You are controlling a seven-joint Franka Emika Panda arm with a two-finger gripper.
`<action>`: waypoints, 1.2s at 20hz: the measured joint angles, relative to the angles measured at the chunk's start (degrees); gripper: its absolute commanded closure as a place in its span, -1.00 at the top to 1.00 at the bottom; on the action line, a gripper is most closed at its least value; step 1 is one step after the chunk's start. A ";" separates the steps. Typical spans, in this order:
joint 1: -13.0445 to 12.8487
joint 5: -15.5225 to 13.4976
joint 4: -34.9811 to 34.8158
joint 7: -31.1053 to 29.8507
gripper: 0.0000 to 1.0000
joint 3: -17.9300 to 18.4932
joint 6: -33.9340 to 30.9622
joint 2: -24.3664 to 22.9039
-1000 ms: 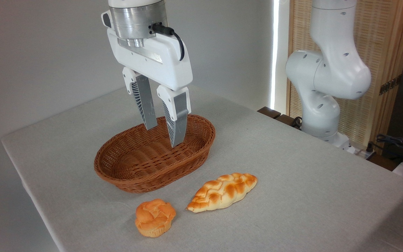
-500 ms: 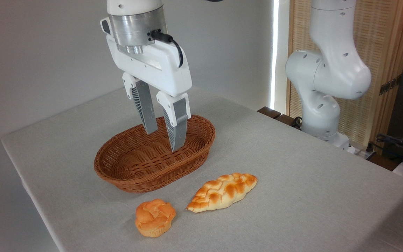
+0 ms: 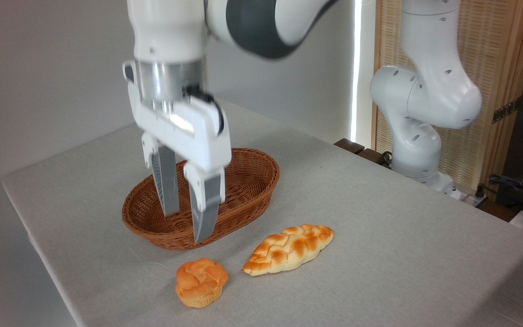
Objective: Put bread into the basket
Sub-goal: 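Move the open gripper down over the small round bread roll, then close the gripper on the small round bread roll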
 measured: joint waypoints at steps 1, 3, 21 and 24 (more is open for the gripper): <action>-0.03 0.00 -1.15 0.49 1.00 -0.06 1.74 0.73; -0.06 0.00 -2.48 1.47 1.00 -0.09 2.73 1.83; -0.17 0.00 -9.76 6.20 -0.43 -0.63 14.25 6.26; -0.17 0.00 -9.76 6.86 -0.43 -0.63 14.25 6.26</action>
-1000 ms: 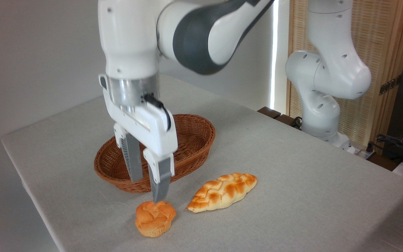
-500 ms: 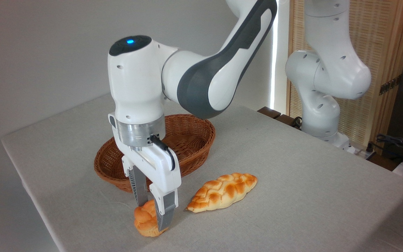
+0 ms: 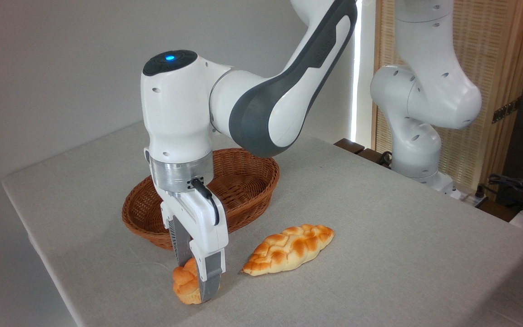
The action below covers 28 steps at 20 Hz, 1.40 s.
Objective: Put bread into the basket
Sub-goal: 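Close the gripper on the small round bread roll, then lift the roll and carry it over the wicker basket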
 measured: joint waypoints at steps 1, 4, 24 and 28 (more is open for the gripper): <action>0.00 0.00 0.00 0.02 -0.43 0.00 0.00 0.00; -0.03 0.00 0.00 0.79 -0.43 -0.05 0.00 0.00; 1.73 -7.66 13.66 -18.32 -0.34 -8.65 -26.60 -4.31; 0.51 -7.65 10.25 -20.32 -0.16 -11.16 -23.98 -3.70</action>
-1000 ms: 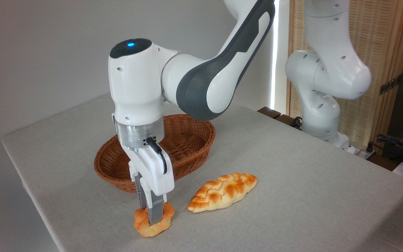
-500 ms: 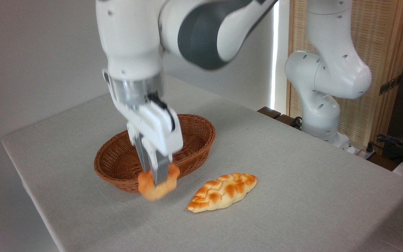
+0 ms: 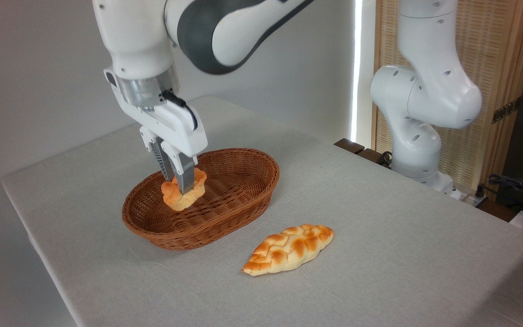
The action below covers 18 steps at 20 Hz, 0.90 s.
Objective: Put bread into the basket
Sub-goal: 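Lift the roll and carry it over the wicker basket, then lower the roll into the basket and open the gripper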
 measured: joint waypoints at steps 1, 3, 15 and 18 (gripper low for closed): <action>-0.49 0.00 -0.87 0.00 0.06 -0.03 1.46 0.26; -1.91 0.00 -2.94 0.00 0.77 -0.06 5.75 1.28; -2.31 0.00 -3.57 0.01 1.00 -0.04 8.03 2.12; -2.31 0.00 -3.37 0.02 1.00 -0.04 8.04 2.06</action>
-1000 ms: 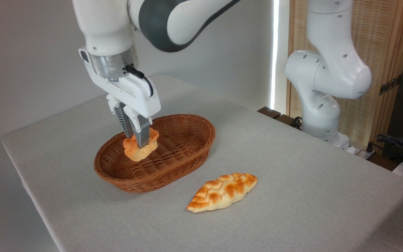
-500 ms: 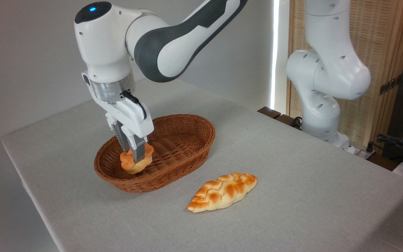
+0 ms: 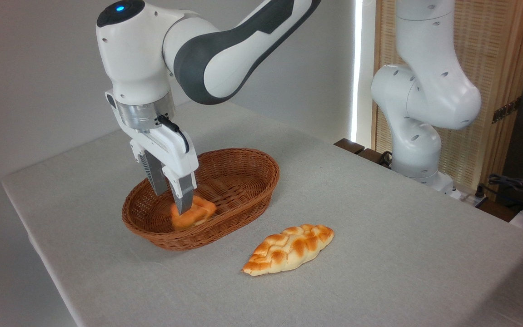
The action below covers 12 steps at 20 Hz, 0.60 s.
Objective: Put bread into the basket
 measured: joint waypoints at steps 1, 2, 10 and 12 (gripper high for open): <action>0.00 0.00 0.06 0.00 1.00 0.00 0.00 -0.02; 0.00 0.00 0.14 0.00 1.00 0.00 0.04 -0.08; 0.73 0.08 7.96 6.51 1.00 7.03 -8.02 -4.98; 1.05 0.07 11.44 10.75 1.00 10.87 -15.46 -5.95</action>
